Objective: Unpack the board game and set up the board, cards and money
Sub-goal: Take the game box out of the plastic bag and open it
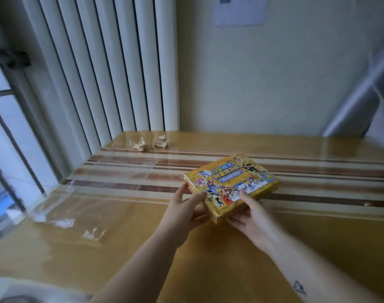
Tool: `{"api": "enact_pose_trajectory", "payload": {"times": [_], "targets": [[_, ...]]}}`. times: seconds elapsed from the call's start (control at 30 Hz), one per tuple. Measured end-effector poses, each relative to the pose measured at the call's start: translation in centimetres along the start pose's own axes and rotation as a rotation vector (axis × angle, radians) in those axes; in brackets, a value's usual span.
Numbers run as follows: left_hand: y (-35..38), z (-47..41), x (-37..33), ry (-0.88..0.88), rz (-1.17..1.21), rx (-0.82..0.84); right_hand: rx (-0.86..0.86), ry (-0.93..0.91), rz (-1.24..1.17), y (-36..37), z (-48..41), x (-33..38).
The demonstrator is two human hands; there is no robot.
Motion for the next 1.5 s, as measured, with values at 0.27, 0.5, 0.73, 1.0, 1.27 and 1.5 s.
{"api": "enact_pose_trajectory", "payload": {"times": [0.27, 0.5, 0.73, 1.0, 1.27, 1.5], "targets": [[0.4, 0.2, -1.5, 0.083, 0.052, 0.059, -0.031, 0.091, -0.083, 0.1, -0.2, 1.9], [0.0, 1.0, -3.2, 0.382, -0.427, 0.043, -0.057, 0.136, -0.129, 0.5, -0.6, 3.0], [-0.6, 0.9, -5.0, 0.76, -1.507, -0.356, -0.058, 0.084, -0.094, 0.5, -0.3, 3.2], [-0.5, -0.6, -5.6, 0.688, -1.365, -0.17, -0.032, 0.067, -0.09, 1.5, -0.2, 4.2], [0.3, -0.5, -5.3, 0.159, -0.414, 0.039, -0.033, 0.086, -0.073, 2.0, -0.2, 4.3], [0.8, -1.0, -4.9, -0.06, -0.198, 0.082, 0.006, 0.056, -0.023, 2.0, 0.0, 3.8]]}}
Point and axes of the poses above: each hand's wrist, its own z-axis away from the middle knuckle, its own y-axis out of the palm, x = y × z, the point moved 3 cm from there along -z, towards the middle knuckle, and after that the axes turned 9 degrees about -z, right-handed, at the moved point
